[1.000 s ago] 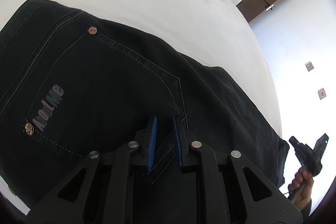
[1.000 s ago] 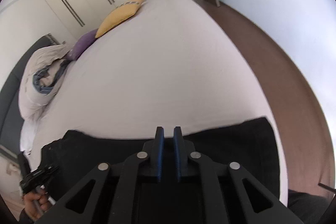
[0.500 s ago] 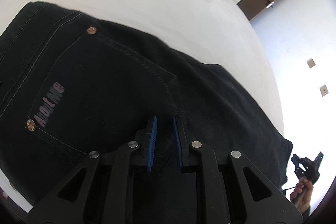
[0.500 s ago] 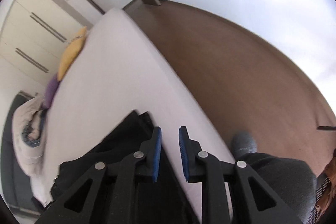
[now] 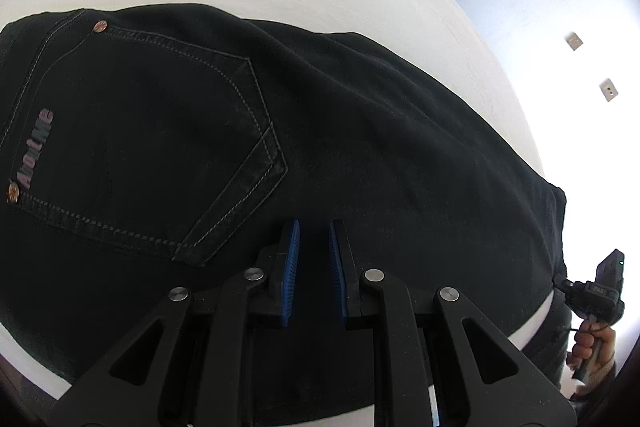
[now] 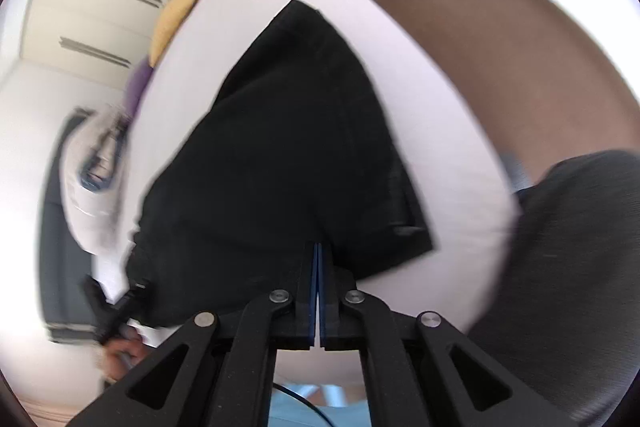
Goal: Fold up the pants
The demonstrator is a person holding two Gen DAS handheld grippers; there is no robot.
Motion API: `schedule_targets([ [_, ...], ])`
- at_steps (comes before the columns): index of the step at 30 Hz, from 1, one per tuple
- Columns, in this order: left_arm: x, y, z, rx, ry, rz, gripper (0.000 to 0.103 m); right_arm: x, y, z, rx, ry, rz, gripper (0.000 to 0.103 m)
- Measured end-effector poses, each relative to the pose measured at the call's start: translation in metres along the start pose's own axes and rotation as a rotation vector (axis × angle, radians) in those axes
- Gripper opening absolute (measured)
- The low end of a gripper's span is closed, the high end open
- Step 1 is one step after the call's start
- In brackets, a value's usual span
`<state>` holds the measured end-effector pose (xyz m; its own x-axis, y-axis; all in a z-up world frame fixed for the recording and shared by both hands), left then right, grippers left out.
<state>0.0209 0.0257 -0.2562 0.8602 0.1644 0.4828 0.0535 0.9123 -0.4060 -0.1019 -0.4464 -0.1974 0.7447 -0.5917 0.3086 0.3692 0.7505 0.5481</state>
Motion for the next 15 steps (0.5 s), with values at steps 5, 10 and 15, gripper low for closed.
schedule_targets([
  [5,-0.006,-0.004,0.01,0.051,0.016,-0.059,0.015,0.0,-0.023,0.036,-0.168,-0.03,0.014,0.008],
  [10,0.011,-0.052,0.03,-0.062,-0.059,-0.069,0.015,0.011,0.073,0.045,0.149,-0.098,0.105,0.045],
  [15,0.014,-0.085,-0.005,-0.12,-0.016,-0.035,0.015,-0.011,0.161,-0.028,0.257,0.036,0.289,0.05],
])
Point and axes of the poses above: each gripper's, at about its wrist camera, not at the fingertips, and z roughly against the way its jaws point, y to its left, x to its top, the point moved 8 cm from there along -z, roughly the way its jaws point, and after that the axes turned 7 degrees about -y, right-handed, at the moved point
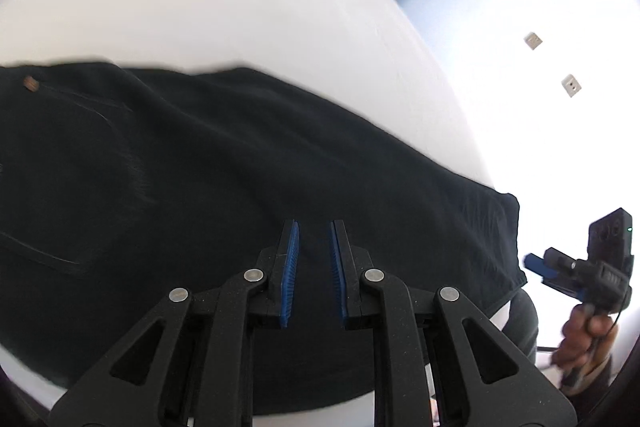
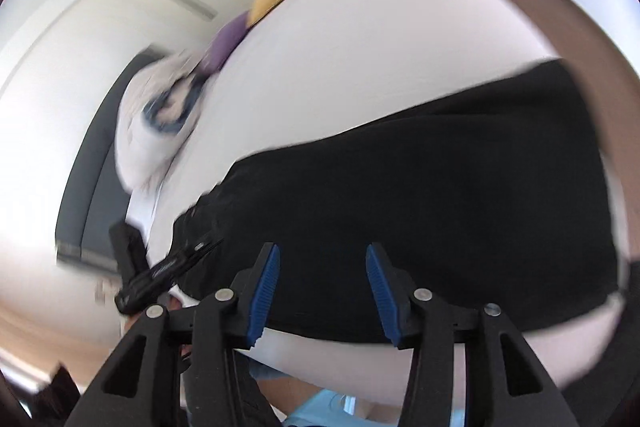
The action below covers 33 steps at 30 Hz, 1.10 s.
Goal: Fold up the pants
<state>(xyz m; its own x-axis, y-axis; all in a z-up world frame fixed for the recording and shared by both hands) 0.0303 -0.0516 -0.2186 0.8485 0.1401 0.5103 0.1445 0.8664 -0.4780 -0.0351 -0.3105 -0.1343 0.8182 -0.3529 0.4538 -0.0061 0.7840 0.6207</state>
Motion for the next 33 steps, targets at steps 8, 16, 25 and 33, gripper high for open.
schedule_targets([
  [8,-0.048,0.011,-0.001,-0.003,0.117,-0.051,0.015,-0.076,-0.005,-0.05,-0.229,0.145,0.187,0.026],
  [16,-0.062,0.013,0.017,0.045,0.126,-0.1,0.015,-0.053,-0.009,-0.031,-0.333,0.178,0.171,0.014],
  [25,-0.08,0.021,0.026,0.039,0.112,-0.06,0.015,-0.035,0.059,-0.099,-0.183,0.15,0.371,0.057],
  [33,-0.04,0.021,0.042,0.036,0.078,-0.004,0.015,-0.08,0.025,-0.05,-0.252,0.112,0.405,0.054],
])
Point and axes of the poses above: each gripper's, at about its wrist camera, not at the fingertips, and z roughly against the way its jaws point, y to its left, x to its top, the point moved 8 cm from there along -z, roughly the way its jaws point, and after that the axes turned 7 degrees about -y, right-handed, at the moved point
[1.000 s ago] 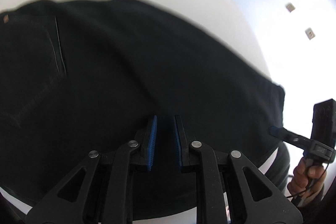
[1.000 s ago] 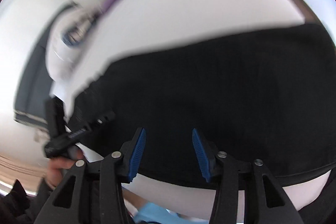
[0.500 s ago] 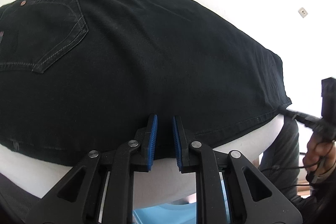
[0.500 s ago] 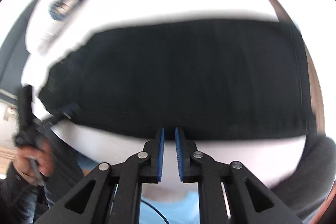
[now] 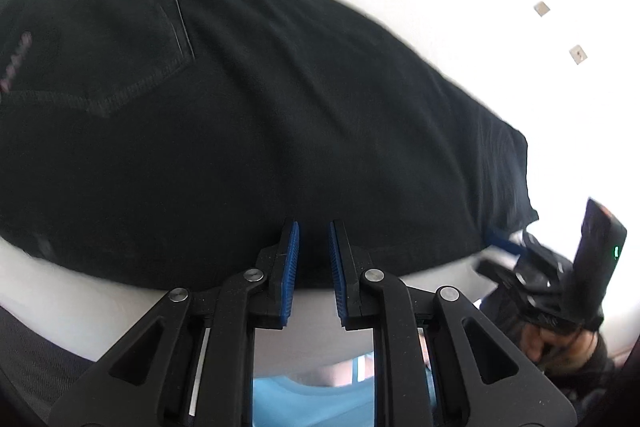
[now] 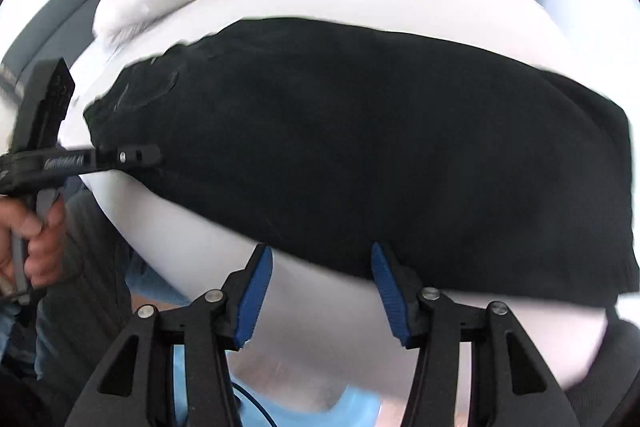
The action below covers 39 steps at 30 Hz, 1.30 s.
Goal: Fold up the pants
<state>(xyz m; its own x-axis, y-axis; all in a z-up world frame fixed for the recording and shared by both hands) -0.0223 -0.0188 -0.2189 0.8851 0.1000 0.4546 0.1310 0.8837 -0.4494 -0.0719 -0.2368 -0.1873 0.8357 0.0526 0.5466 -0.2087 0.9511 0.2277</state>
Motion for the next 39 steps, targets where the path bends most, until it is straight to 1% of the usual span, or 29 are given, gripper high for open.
schedule_targets([
  [1,0.011,0.003,0.005,0.009,-0.021,-0.008,0.015,0.001,0.0,0.005,0.022,0.001,-0.055,0.054],
  [3,0.041,0.014,0.011,0.032,-0.07,-0.002,0.015,0.018,-0.003,0.025,0.102,-0.061,-0.126,0.054],
  [5,0.068,0.034,0.016,0.056,-0.114,0.036,0.015,0.052,0.007,0.039,0.149,-0.155,-0.097,0.054],
  [6,0.076,0.041,0.018,0.057,-0.13,0.057,0.015,0.077,0.021,0.041,0.201,-0.187,-0.065,0.054],
  [9,0.104,0.076,0.031,0.057,-0.198,0.133,0.015,0.127,0.06,0.033,0.317,-0.21,0.021,0.054],
  [12,0.124,0.115,0.043,0.084,-0.25,0.18,0.015,0.176,0.118,-0.008,0.379,-0.174,0.11,0.054],
  [13,0.126,0.126,0.045,0.093,-0.256,0.2,0.015,0.19,0.136,-0.025,0.44,-0.128,0.12,0.054],
  [14,0.129,0.147,0.044,0.117,-0.252,0.236,0.015,0.198,0.139,-0.031,0.476,-0.107,0.118,0.054],
  [16,0.128,0.178,0.041,0.155,-0.243,0.294,0.015,0.218,0.16,-0.078,0.489,-0.056,0.074,0.054],
  [17,0.125,0.188,0.039,0.153,-0.24,0.314,0.015,0.216,0.16,-0.093,0.512,-0.02,0.052,0.054],
  [18,0.12,0.199,0.038,0.143,-0.235,0.337,0.015,0.22,0.166,-0.126,0.512,0.033,0.022,0.054],
  [20,0.114,0.209,0.04,0.118,-0.248,0.329,0.015,0.21,0.152,-0.174,0.435,0.114,-0.031,0.052],
  [21,0.11,0.212,0.042,0.126,-0.251,0.31,0.015,0.206,0.146,-0.188,0.412,0.132,-0.054,0.028],
  [22,0.107,0.215,0.044,0.129,-0.258,0.296,0.015,0.208,0.131,-0.202,0.389,0.132,-0.102,0.0],
  [23,0.105,0.218,0.047,0.125,-0.267,0.293,0.015,0.212,0.111,-0.209,0.39,0.122,-0.178,0.0],
  [24,0.103,0.22,0.048,0.119,-0.273,0.295,0.015,0.215,0.096,-0.211,0.427,0.106,-0.267,0.0],
  [25,0.101,0.223,0.05,0.102,-0.285,0.306,0.015,0.213,0.08,-0.209,0.417,0.092,-0.318,0.0],
  [26,0.1,0.225,0.05,0.087,-0.293,0.318,0.015,0.214,0.061,-0.206,0.367,0.064,-0.327,0.0],
  [27,0.098,0.228,0.051,0.078,-0.297,0.326,0.015,0.217,0.053,-0.205,0.345,0.034,-0.321,0.0],
  [30,0.096,0.233,0.053,0.071,-0.309,0.339,0.015,0.216,0.022,-0.183,0.223,-0.014,-0.318,0.0],
  [31,0.097,0.234,0.053,0.073,-0.312,0.339,0.015,0.213,0.018,-0.169,0.199,-0.035,-0.325,0.01],
  [32,0.096,0.233,0.053,0.077,-0.317,0.341,0.015,0.209,0.024,-0.155,0.224,-0.061,-0.325,0.012],
  [33,0.094,0.233,0.053,0.081,-0.321,0.345,0.015,0.204,0.035,-0.146,0.277,-0.072,-0.32,0.019],
  [34,0.088,0.235,0.057,0.084,-0.325,0.35,0.015,0.189,0.05,-0.135,0.333,-0.05,-0.296,0.038],
  [35,0.088,0.235,0.058,0.088,-0.329,0.356,0.015,0.175,0.054,-0.124,0.342,-0.025,-0.274,0.045],
  [36,0.086,0.231,0.057,0.092,-0.33,0.358,0.015,0.151,0.056,-0.116,0.337,-0.009,-0.244,0.047],
  [37,0.085,0.231,0.058,0.097,-0.329,0.36,0.015,0.132,0.051,-0.11,0.33,-0.006,-0.236,0.043],
  [38,0.085,0.23,0.058,0.101,-0.326,0.359,0.015,0.113,0.037,-0.106,0.334,-0.009,-0.261,0.034],
  [39,0.083,0.228,0.058,0.106,-0.321,0.357,0.015,0.1,0.025,-0.098,0.344,-0.016,-0.301,0.011],
])
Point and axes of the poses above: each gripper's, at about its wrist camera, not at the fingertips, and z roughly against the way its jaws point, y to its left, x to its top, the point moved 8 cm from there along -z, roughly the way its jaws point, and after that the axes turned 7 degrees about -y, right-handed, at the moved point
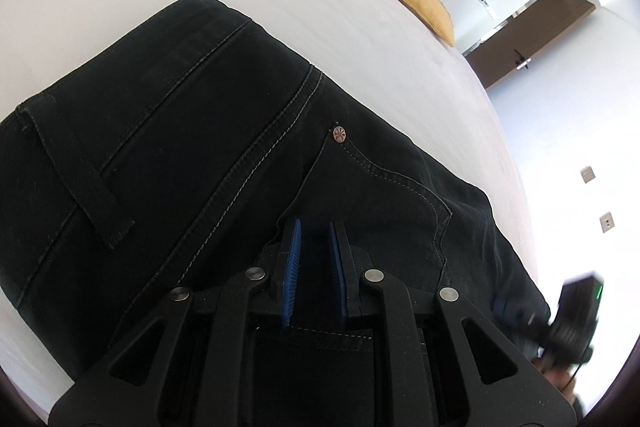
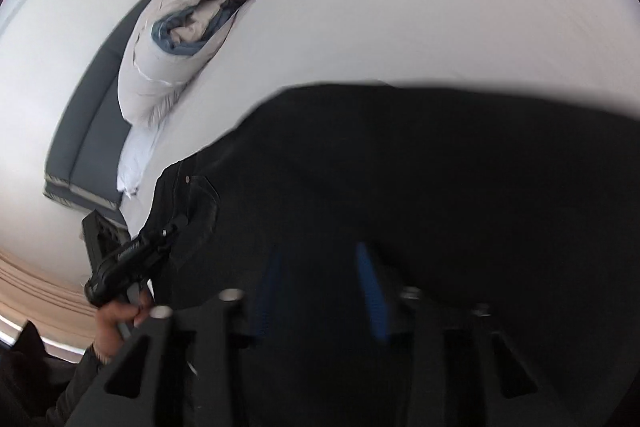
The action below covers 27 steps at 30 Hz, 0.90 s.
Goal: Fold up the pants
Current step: 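Lift the leg end with the right tool while the left tool holds the jeans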
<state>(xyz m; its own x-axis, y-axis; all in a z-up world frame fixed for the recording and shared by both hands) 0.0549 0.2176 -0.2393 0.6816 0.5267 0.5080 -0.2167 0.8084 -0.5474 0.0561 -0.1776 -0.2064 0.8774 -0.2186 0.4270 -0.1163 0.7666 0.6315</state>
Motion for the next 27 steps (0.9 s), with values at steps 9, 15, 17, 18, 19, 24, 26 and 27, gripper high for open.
schedule_targets([
  [9,0.004,-0.021,0.003,0.072,0.041,0.034,0.015,-0.058,-0.188,0.241,-0.229,-0.346,-0.389,0.0],
  [15,0.007,-0.096,0.014,0.033,0.08,-0.021,0.015,-0.093,-0.217,0.352,-0.257,-0.579,-0.596,0.061],
  [17,-0.001,-0.136,0.015,-0.038,0.074,-0.039,0.015,-0.099,-0.215,0.349,-0.198,-0.583,-0.643,0.066],
  [18,-0.007,-0.156,0.014,-0.093,0.08,-0.043,0.015,-0.103,-0.216,0.344,-0.172,-0.577,-0.67,0.07],
  [19,-0.016,-0.176,0.01,-0.143,0.091,-0.048,0.015,-0.107,-0.218,0.334,-0.15,-0.564,-0.706,0.071],
  [24,-0.077,-0.248,-0.019,-0.288,0.193,-0.104,0.015,-0.112,-0.217,0.299,-0.147,-0.525,-0.763,0.07],
  [26,-0.101,-0.263,-0.032,-0.306,0.236,-0.1,0.015,-0.112,-0.208,0.286,-0.191,-0.503,-0.793,0.068],
  [27,-0.11,-0.268,-0.037,-0.316,0.256,-0.085,0.015,-0.113,-0.211,0.283,-0.202,-0.496,-0.815,0.067],
])
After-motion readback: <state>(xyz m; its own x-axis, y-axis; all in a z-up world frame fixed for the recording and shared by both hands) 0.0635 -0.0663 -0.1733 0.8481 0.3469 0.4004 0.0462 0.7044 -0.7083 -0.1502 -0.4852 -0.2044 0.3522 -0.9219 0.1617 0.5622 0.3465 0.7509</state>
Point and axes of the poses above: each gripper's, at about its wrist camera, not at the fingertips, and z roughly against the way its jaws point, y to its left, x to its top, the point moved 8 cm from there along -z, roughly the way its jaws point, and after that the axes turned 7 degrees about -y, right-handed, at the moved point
